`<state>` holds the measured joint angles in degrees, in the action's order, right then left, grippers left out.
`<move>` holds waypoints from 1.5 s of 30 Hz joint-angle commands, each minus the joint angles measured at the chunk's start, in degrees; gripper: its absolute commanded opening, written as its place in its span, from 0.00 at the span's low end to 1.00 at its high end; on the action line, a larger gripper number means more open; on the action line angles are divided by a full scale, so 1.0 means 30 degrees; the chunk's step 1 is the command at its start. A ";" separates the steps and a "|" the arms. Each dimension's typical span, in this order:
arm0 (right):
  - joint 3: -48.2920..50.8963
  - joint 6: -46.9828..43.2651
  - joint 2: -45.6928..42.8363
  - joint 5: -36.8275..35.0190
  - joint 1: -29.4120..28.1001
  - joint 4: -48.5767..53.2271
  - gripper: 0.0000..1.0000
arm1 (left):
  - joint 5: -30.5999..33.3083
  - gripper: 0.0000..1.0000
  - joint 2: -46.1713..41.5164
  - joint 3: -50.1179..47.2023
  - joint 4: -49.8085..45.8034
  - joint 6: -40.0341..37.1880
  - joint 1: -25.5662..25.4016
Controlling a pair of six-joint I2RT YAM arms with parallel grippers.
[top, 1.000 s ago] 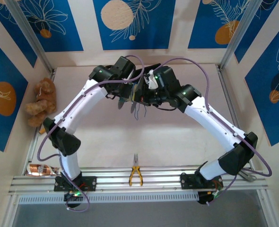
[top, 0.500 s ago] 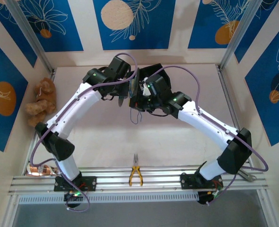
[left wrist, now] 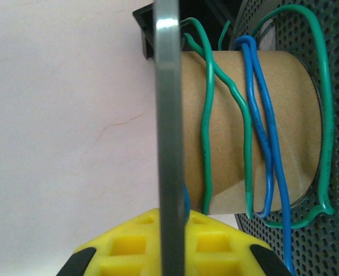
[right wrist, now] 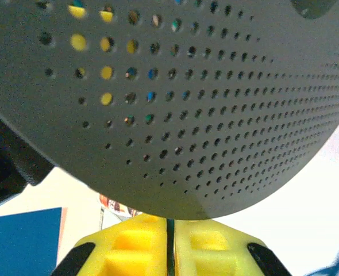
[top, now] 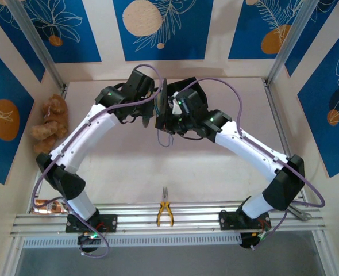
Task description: Wrap the cables
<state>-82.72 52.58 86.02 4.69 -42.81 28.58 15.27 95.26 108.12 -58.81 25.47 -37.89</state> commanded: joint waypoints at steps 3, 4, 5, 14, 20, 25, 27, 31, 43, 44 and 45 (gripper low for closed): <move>-0.2015 -0.0989 -0.0593 0.0033 0.0020 0.2542 0.14 | -0.0504 0.00 -0.1825 -0.0583 0.3162 0.0532 -0.0045; -0.2237 -0.1106 -0.0613 -0.0052 0.0107 0.2787 0.14 | -0.0535 0.00 -0.1895 -0.0748 0.3246 0.0532 -0.0089; -0.2358 -0.1153 -0.0657 -0.0146 0.0183 0.3008 0.17 | -0.0522 0.00 -0.1957 -0.0843 0.3282 0.0532 -0.0104; -0.1966 -0.1342 -0.1863 -0.0129 0.0498 0.3449 0.33 | 0.0054 0.00 -0.2203 -0.0978 0.3368 0.0297 -0.0103; -0.1603 -0.1472 -0.2921 0.0726 0.0529 0.3010 0.48 | 0.0165 0.00 -0.2251 -0.0999 0.3489 0.0240 -0.0110; -0.1376 -0.1421 -0.3783 0.2043 0.0569 0.1854 0.58 | 0.0265 0.00 -0.2311 -0.0970 0.3357 0.0124 -0.0092; -0.1397 -0.1440 -0.4114 0.2329 0.0601 0.1582 0.62 | 0.0299 0.00 -0.2354 -0.0988 0.3287 0.0093 -0.0104; -0.1520 -0.1988 -0.4624 0.2068 0.1166 0.2174 0.65 | 0.0359 0.00 -0.2509 -0.1047 0.3199 0.0038 -0.0090; -0.0977 -0.2838 -0.5076 0.3729 0.3033 0.2486 0.62 | 0.0575 0.00 -0.2603 -0.1107 0.3297 -0.0353 -0.0094; -0.0994 -0.2791 -0.5088 0.3897 0.3003 0.2386 0.62 | 0.0720 0.00 -0.2674 -0.1235 0.3480 -0.0534 -0.0113; -0.1032 -0.2762 -0.5104 0.3952 0.3015 0.2315 0.62 | 0.1001 0.00 -0.2835 -0.1445 0.3827 -0.0900 -0.0194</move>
<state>-86.32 45.45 71.16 13.08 -33.93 36.47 15.55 90.08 103.90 -52.71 24.82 -38.04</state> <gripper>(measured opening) 0.622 0.076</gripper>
